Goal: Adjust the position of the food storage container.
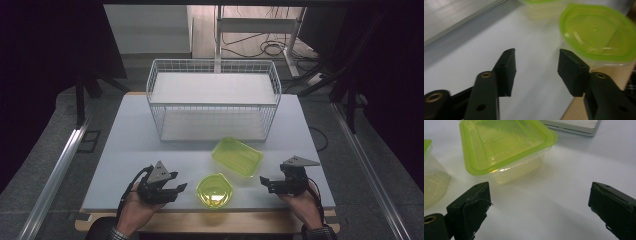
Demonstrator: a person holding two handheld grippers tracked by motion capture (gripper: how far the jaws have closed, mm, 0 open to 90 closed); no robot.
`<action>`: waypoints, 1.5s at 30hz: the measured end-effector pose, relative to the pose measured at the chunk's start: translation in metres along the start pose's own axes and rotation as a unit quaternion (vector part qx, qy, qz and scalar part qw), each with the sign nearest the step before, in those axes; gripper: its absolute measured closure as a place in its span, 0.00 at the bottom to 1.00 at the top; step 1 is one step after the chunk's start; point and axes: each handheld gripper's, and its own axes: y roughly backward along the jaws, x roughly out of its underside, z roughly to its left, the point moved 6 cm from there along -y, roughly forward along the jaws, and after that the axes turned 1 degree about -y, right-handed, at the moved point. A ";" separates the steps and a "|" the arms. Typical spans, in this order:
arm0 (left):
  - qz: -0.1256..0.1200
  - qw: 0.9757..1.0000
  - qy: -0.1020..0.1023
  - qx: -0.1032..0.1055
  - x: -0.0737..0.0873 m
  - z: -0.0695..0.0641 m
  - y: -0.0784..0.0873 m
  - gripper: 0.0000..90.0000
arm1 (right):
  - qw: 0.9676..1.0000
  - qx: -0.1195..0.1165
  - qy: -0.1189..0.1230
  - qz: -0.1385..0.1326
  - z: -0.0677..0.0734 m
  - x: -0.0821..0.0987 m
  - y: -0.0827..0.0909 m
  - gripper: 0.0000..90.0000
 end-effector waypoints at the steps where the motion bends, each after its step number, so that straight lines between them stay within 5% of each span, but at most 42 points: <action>1: -0.005 1.000 -0.006 0.011 -0.005 -0.008 0.000 0.60 | 1.000 0.000 0.000 0.000 0.000 0.000 0.000 0.05; 4: -0.010 1.000 -0.007 0.018 -0.010 -0.014 0.001 0.68 | 1.000 0.001 -0.001 0.000 0.000 0.000 0.000 0.06; 5: -0.013 1.000 -0.007 0.023 -0.013 -0.017 0.001 0.79 | 1.000 0.002 -0.002 0.003 0.000 0.000 0.000 0.06; 8: -0.019 0.999 -0.001 0.041 -0.019 -0.023 0.001 0.93 | 1.000 0.002 0.001 0.005 0.000 0.001 -0.001 0.07; 12: -0.019 0.998 -0.006 0.060 -0.028 -0.034 -0.004 1.00 | 1.000 0.003 0.003 0.008 0.001 0.001 -0.001 0.07; 22: -0.009 0.993 -0.039 0.114 -0.048 -0.080 -0.026 1.00 | 1.000 0.009 0.011 0.016 0.000 0.002 -0.002 0.08; 33: 0.003 0.988 -0.072 0.137 -0.060 -0.120 -0.049 1.00 | 1.000 0.013 0.012 0.020 0.000 0.003 -0.003 0.08; 45: 0.024 0.989 -0.069 0.129 -0.052 -0.119 -0.062 1.00 | 1.000 0.019 0.006 0.023 -0.002 0.005 -0.003 0.09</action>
